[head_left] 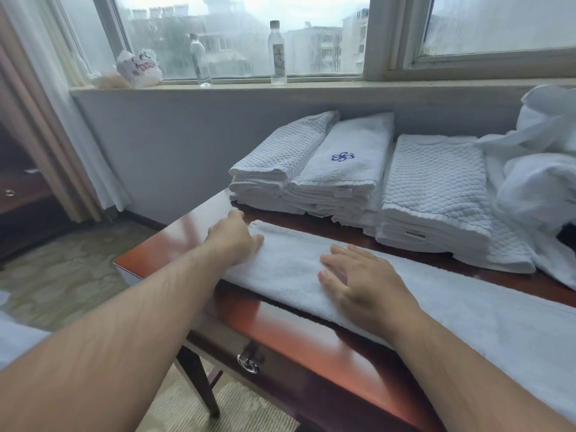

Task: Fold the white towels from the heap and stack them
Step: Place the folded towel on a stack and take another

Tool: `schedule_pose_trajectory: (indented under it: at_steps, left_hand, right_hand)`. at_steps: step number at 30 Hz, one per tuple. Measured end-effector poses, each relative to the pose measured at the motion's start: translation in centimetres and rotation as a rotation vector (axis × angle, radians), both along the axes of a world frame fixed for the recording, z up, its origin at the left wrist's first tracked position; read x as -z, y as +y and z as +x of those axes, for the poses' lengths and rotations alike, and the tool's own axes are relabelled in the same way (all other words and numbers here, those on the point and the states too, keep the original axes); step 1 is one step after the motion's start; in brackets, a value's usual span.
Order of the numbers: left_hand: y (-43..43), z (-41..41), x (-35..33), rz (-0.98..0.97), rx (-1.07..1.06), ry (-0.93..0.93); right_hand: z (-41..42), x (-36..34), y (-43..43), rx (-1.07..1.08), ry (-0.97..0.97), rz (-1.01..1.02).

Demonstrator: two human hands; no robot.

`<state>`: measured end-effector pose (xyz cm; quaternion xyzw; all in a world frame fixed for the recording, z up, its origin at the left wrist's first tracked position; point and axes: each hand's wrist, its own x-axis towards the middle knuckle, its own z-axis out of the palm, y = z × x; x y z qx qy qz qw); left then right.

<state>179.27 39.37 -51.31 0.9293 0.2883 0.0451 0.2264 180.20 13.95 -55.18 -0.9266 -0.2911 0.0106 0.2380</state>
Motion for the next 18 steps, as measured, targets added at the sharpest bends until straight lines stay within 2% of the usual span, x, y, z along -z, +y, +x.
schedule_pose_trajectory:
  at_steps: [6,11,16,18]
  left_hand:
    - [0.6,0.0,-0.3,-0.029,-0.215,0.048]
    - [1.1,-0.7,-0.9,0.021,-0.148,0.121]
    - [1.4,-2.2,-2.5,-0.171,-0.153,0.187]
    - [1.8,-3.1,-2.8,-0.273,-0.159,0.151]
  right_hand:
    - [-0.1,-0.2,0.0,0.009,0.006,0.012]
    - [-0.2,-0.2,0.0,0.016,0.002,0.025]
    - [-0.2,-0.2,0.0,0.017,0.008,0.030]
    - [-0.2,-0.2,-0.1,0.018,0.007,0.030]
